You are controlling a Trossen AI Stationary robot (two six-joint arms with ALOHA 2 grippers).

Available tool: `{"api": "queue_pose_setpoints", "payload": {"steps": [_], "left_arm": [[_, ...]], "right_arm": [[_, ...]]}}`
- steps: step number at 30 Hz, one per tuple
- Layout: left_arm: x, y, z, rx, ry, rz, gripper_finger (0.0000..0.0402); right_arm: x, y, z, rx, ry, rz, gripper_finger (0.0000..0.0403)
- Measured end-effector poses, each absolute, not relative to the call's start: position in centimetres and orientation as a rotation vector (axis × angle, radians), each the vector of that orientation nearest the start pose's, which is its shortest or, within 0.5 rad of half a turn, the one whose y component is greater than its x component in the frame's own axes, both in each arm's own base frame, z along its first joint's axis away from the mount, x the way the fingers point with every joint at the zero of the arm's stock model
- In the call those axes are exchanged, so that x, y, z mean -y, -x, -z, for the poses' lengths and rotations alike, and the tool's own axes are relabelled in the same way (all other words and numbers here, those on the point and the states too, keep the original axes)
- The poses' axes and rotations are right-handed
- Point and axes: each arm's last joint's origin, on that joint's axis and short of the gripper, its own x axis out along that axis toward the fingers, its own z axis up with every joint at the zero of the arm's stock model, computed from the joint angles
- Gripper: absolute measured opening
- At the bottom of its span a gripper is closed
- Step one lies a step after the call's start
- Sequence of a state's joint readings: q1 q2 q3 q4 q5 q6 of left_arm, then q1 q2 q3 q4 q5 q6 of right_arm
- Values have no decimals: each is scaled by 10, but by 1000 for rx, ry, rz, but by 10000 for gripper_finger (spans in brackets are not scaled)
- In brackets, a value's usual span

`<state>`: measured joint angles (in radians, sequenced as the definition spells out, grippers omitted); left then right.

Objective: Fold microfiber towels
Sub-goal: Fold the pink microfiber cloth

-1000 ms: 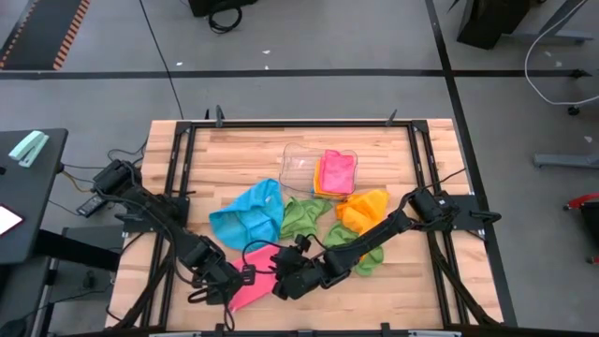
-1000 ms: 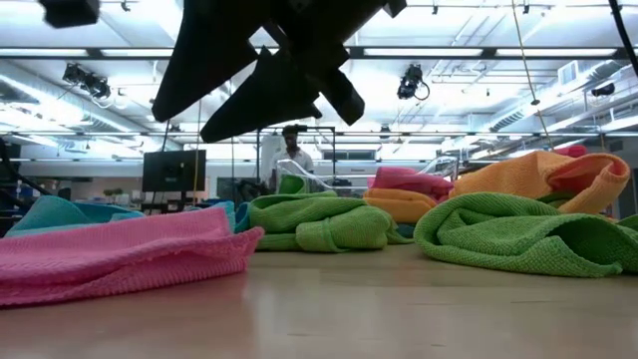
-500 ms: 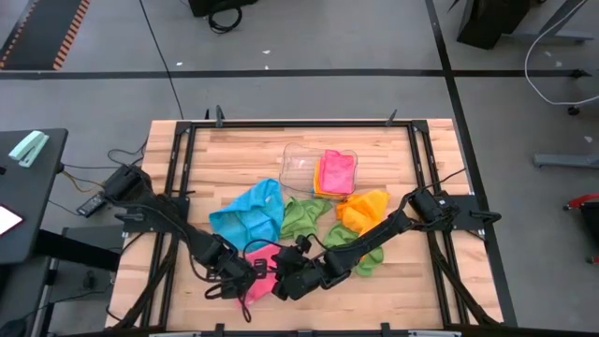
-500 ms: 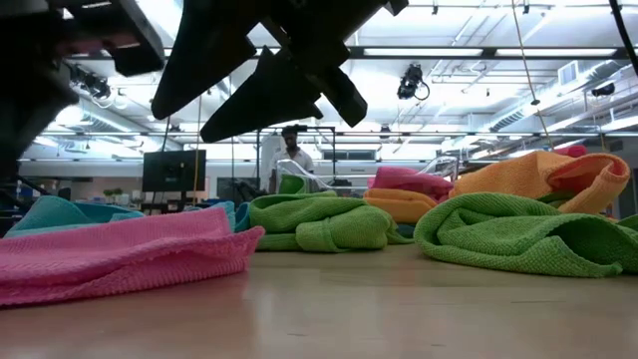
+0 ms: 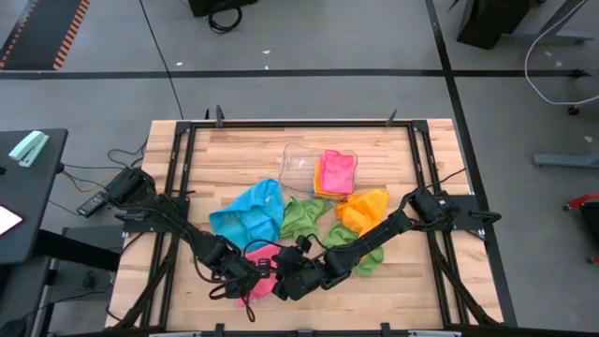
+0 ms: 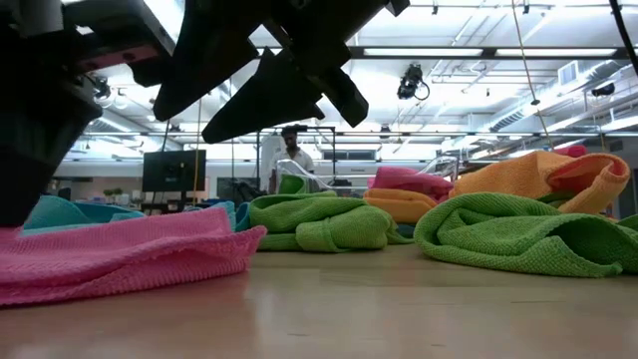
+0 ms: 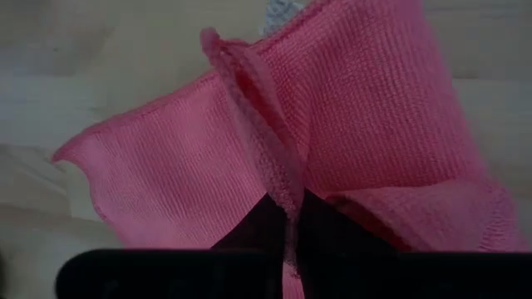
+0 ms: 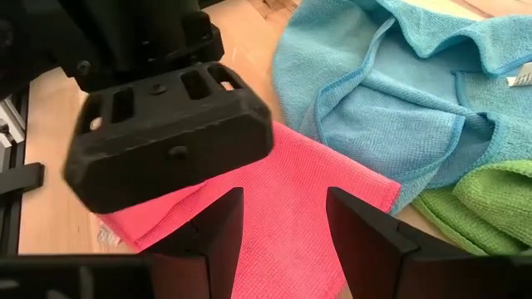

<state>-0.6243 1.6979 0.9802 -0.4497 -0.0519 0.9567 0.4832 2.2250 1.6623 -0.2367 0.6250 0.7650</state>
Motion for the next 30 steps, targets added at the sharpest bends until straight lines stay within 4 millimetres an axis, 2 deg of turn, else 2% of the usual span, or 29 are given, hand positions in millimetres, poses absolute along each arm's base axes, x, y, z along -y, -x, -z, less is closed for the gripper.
{"api": "queue_pose_setpoints", "payload": {"steps": [4, 11, 16, 20, 23, 27, 30], "left_arm": [[186, -258, -162, -777, -1212, 1020, 69], [187, -259, -164, -782, -1162, 959, 181], [187, -254, -179, -770, -1163, 871, 232], [189, -247, -197, -700, -1140, 856, 242], [191, -240, -209, -662, -1101, 841, 236], [194, -230, -219, -701, -933, 785, 221], [200, -219, -215, -802, -822, 755, 213]], "right_arm": [[-210, -436, -168, -579, -314, 377, 181], [-210, -436, -167, -579, -315, 378, 181], [-211, -432, -170, -600, -284, 378, 181], [-212, -424, -185, -596, -260, 395, 182], [-212, -420, -189, -584, -226, 428, 182], [-215, -425, -183, -557, -216, 418, 182], [-218, -426, -171, -578, -192, 411, 181]]}}
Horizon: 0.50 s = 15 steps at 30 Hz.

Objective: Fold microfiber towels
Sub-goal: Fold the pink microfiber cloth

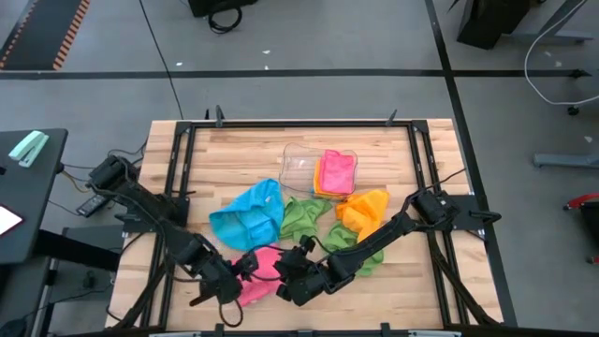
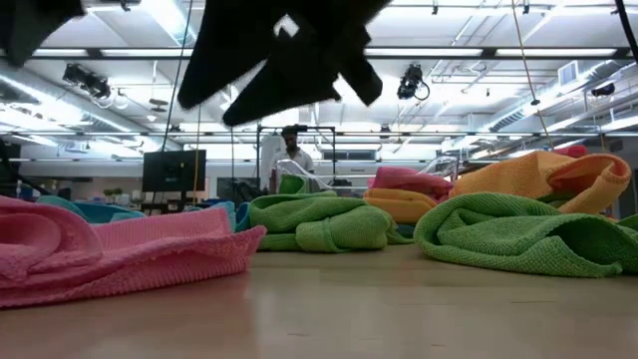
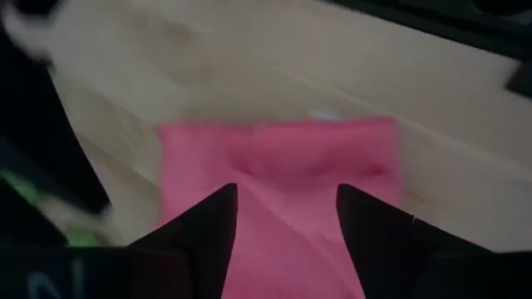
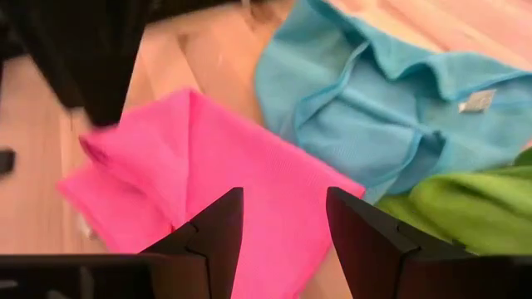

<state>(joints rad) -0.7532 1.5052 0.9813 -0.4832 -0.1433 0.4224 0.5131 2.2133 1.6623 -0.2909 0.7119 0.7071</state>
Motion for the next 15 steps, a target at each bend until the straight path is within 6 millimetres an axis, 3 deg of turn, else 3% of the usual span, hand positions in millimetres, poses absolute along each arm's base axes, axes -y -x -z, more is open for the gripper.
{"api": "queue_pose_setpoints", "payload": {"steps": [6, 15], "left_arm": [[219, -201, -206, -877, -720, 631, 230], [223, -201, -191, -983, -527, 463, 245]], "right_arm": [[-219, -426, -172, -571, -175, 405, 182], [-219, -428, -173, -553, -179, 405, 182]]}}
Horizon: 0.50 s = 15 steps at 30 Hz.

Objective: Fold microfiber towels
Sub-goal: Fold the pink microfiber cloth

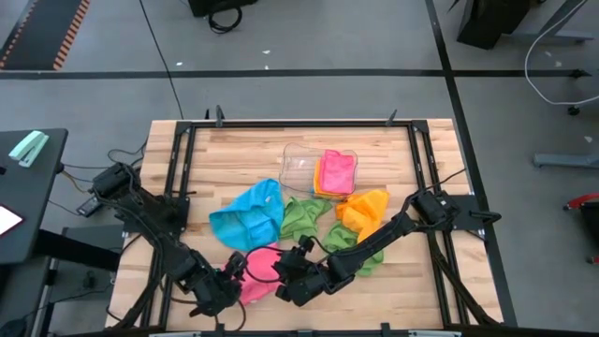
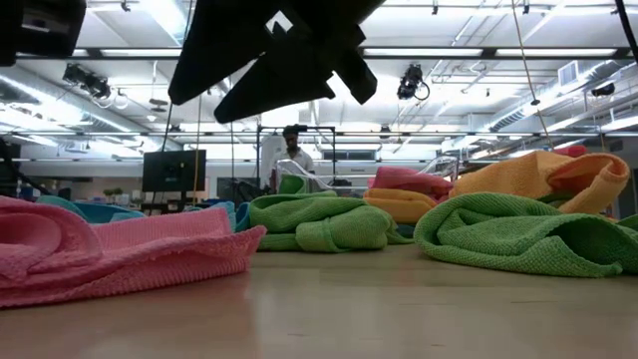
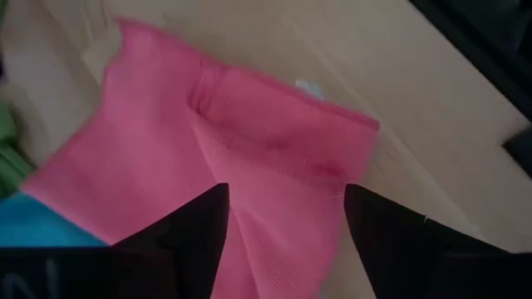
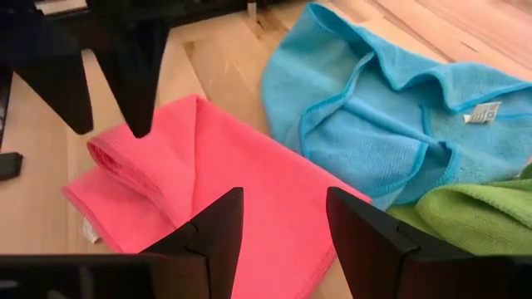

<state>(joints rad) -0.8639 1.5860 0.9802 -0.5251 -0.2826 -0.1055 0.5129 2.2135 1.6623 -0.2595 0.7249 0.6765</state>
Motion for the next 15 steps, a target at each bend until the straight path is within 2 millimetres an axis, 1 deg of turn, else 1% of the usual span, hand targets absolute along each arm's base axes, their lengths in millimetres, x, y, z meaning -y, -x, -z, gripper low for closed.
{"api": "queue_pose_setpoints", "payload": {"steps": [6, 12, 15], "left_arm": [[227, -197, -191, -999, -482, 492, 223], [234, -197, -178, -1027, -504, 495, 201], [234, -198, -173, -1030, -529, 458, 189]], "right_arm": [[-217, -429, -173, -552, -180, 409, 182], [-217, -429, -173, -552, -180, 410, 182], [-217, -429, -173, -552, -180, 410, 182]]}}
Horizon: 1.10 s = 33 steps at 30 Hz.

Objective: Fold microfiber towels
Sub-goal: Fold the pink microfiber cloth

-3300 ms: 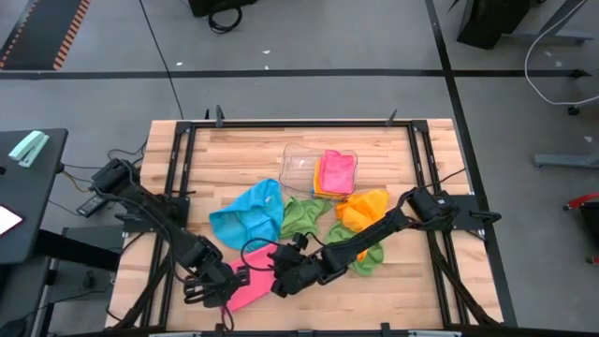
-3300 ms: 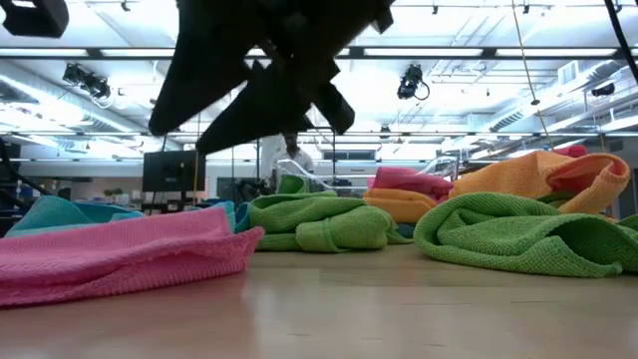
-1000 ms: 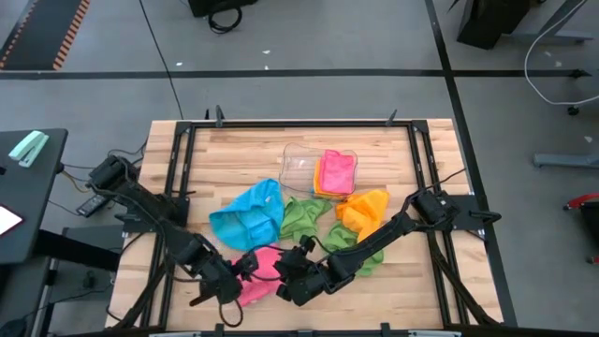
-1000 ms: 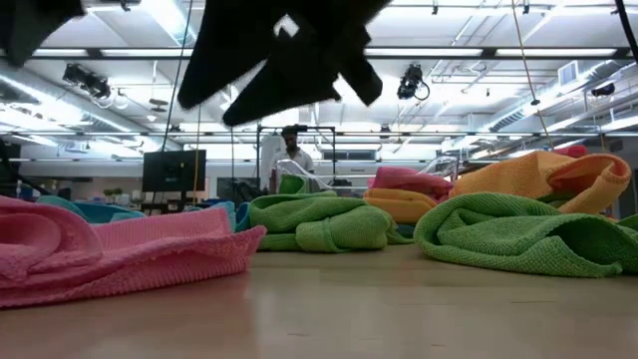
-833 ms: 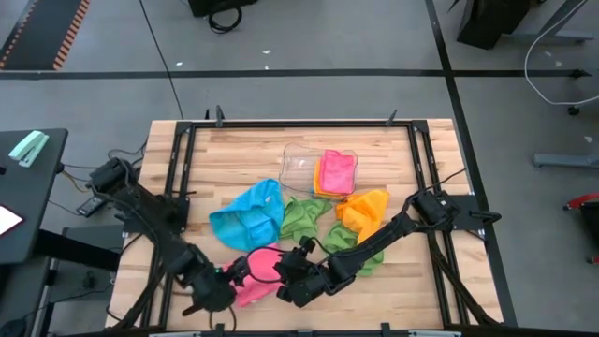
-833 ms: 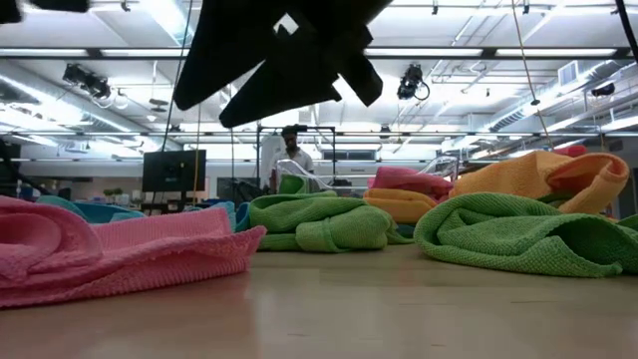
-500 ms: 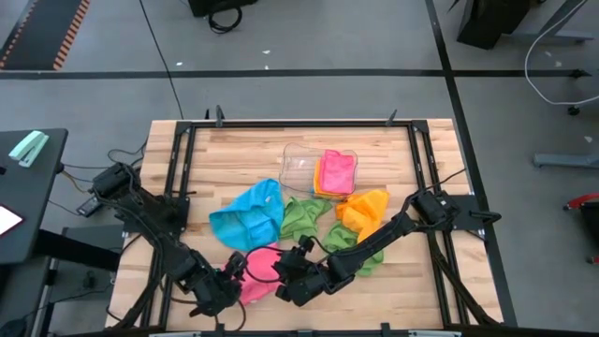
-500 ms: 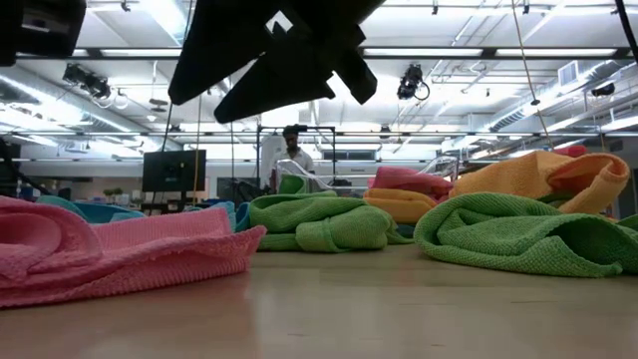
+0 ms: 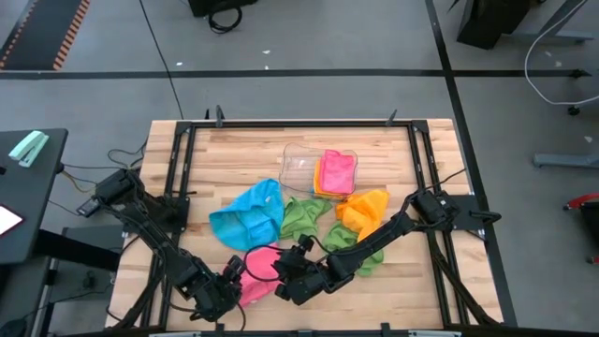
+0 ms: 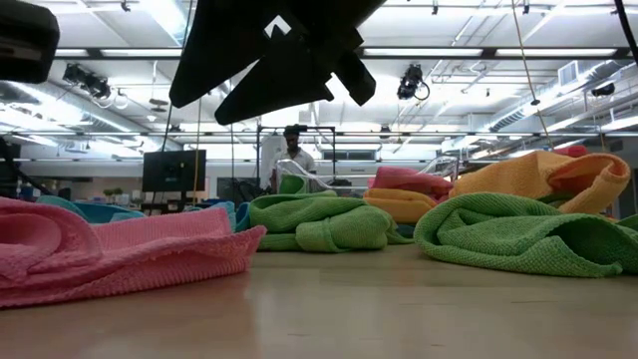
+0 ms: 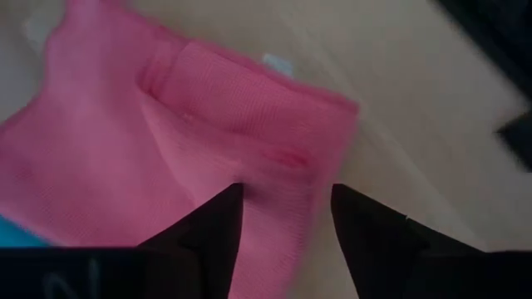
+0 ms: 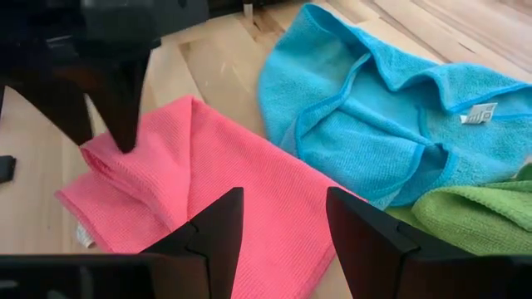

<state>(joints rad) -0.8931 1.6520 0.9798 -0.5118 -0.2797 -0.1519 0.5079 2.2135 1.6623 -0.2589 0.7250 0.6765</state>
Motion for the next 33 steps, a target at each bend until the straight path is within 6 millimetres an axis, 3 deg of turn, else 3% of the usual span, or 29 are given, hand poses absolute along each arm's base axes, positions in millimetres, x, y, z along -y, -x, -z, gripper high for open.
{"api": "queue_pose_setpoints", "payload": {"steps": [7, 22, 25, 33], "left_arm": [[234, -200, -173, -1011, -530, 427, 151], [233, -198, -174, -1022, -498, 409, 13], [230, -197, -179, -1020, -497, 407, 9], [210, -210, -187, -1035, -537, 380, 48]], "right_arm": [[-217, -429, -173, -553, -180, 410, 182], [-217, -429, -173, -553, -180, 410, 182], [-217, -429, -173, -552, -181, 410, 182], [-217, -429, -173, -547, -188, 410, 182]]}}
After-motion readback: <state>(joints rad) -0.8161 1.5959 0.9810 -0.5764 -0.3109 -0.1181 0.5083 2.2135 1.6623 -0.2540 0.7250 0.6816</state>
